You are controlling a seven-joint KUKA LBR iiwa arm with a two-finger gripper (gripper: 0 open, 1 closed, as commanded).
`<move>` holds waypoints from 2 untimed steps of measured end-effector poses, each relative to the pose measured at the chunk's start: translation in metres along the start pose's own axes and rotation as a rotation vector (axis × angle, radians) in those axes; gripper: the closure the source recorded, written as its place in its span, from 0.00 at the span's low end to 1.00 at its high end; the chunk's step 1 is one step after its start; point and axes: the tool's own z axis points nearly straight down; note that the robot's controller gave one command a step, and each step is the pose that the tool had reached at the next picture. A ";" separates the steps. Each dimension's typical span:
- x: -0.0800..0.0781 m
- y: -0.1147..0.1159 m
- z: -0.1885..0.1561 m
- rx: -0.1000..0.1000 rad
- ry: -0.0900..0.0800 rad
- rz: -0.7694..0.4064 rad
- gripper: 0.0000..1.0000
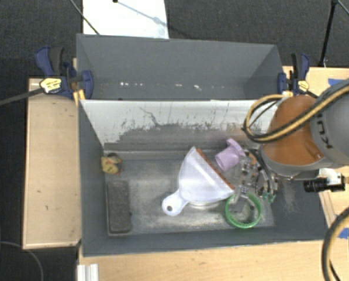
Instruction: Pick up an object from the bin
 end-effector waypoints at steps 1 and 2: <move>0.032 0.037 0.027 -0.001 0.001 0.007 1.00; 0.032 0.037 0.027 -0.001 0.001 0.005 1.00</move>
Offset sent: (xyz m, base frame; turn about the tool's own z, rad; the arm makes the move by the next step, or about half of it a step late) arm 0.0000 0.0000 0.0000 0.0000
